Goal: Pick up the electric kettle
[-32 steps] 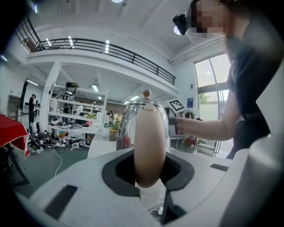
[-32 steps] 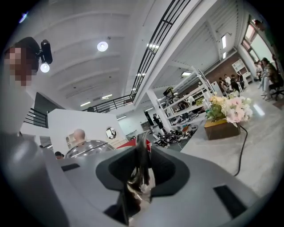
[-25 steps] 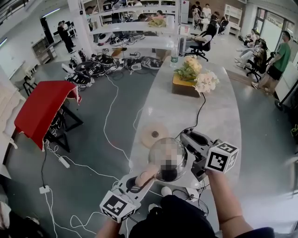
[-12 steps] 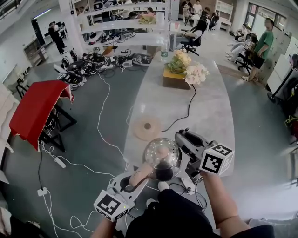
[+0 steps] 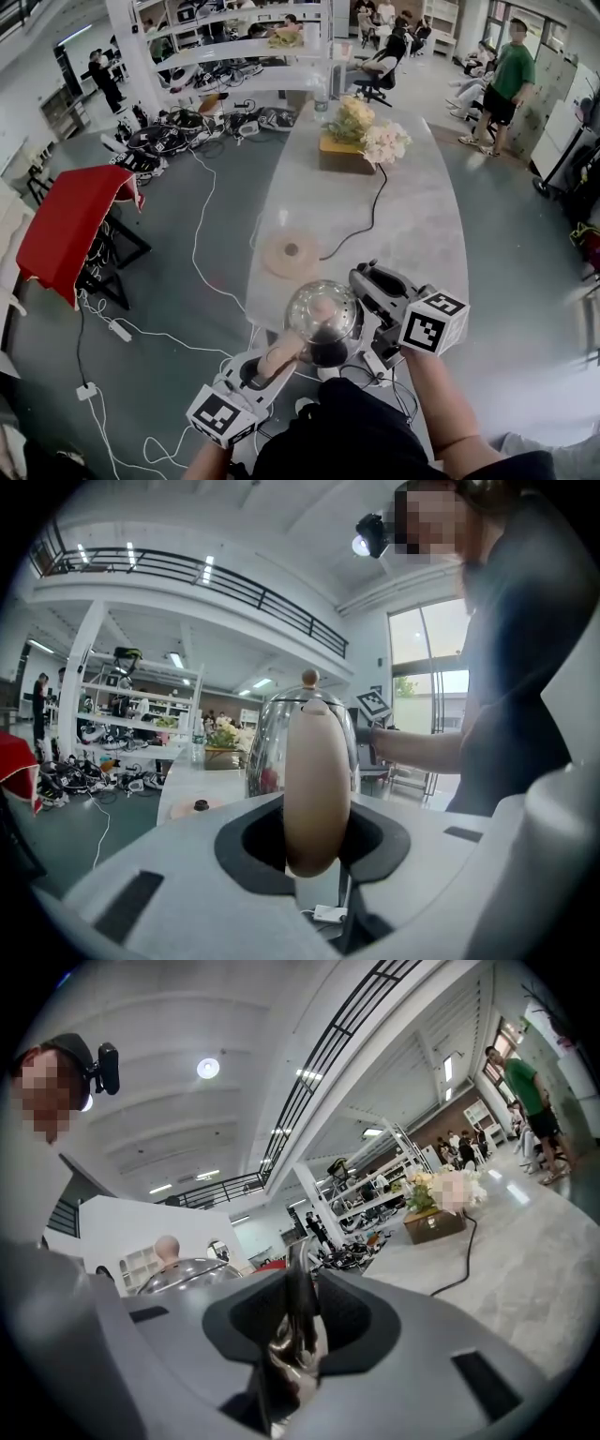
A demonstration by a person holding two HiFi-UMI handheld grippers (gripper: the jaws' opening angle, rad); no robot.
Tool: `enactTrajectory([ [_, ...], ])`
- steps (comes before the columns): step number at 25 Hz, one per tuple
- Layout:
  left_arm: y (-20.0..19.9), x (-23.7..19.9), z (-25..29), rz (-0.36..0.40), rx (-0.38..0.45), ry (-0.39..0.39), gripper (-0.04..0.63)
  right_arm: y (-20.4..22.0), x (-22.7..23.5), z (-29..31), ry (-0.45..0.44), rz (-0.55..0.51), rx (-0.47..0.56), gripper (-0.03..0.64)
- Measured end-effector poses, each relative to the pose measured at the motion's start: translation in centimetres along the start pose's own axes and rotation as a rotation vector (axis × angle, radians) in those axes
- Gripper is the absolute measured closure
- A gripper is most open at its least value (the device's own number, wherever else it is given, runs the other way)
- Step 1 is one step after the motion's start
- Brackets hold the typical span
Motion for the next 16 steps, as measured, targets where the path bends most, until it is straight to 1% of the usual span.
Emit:
enactTrajectory([
  [3,0.0,0.1,0.1,0.008,-0.004,0.001,0.512,0.2,0.2,-0.1,0.002,0.006,0.005,0.529],
  [13,0.0,-0.1,0.2,0.0,-0.005,-0.03,0.512,-0.1,0.5,0.7,-0.021,0.005,-0.018,0.529],
  [16,0.1,-0.3,0.6,0.009,0.0,-0.035,0.512,-0.2,0.8,0.9,-0.024,-0.001,-0.019,0.529],
])
Point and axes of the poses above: the fingertips, and each gripper's own axes: z forward along the fingers, x to its right, y out of its underside, the point moved 4 cm from there along -z, backward along the fingers, and after that the axes turned 13 degrees about -x, right-handed, at the moved point
